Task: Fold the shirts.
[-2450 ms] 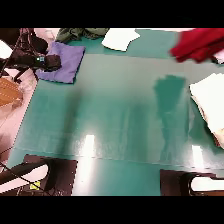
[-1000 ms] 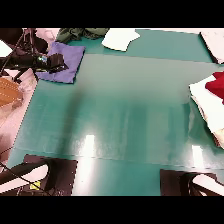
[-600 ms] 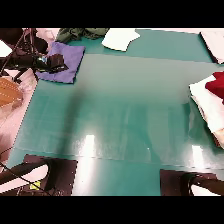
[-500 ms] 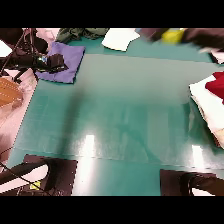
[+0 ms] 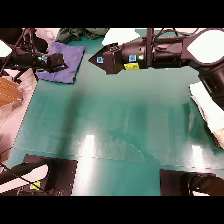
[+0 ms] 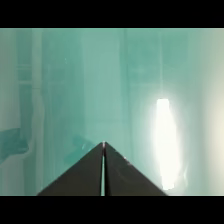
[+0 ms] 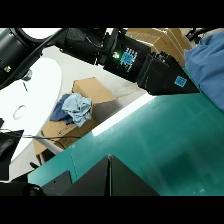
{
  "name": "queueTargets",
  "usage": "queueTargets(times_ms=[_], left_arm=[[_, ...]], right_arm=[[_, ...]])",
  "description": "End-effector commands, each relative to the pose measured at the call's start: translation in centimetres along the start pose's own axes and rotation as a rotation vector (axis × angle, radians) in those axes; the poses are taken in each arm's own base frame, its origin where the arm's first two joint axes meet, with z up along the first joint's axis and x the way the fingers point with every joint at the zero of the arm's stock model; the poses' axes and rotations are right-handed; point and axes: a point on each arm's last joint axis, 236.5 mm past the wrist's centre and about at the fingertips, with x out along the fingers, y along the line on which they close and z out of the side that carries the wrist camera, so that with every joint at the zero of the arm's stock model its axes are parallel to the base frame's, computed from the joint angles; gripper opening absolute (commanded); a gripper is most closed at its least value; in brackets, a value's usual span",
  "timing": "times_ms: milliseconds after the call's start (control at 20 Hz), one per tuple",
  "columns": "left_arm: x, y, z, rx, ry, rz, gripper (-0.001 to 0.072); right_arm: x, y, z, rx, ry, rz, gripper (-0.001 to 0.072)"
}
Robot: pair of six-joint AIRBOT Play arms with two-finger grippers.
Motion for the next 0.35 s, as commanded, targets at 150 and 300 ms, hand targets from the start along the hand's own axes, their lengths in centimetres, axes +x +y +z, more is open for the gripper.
queueTargets(times_ms=[150,300], left_arm=[[-0.1,0.3,1.7,0.0,-0.074,0.01,0.0032],[-0.2,0.3,2.6,0.0,-0.112,0.014,0.0032]], right_arm=[[0.0,0.6,0.4,-0.018,-0.011,0.007,0.0019],[0.0,0.7,0.4,-0.018,-0.011,0.007,0.0019]])
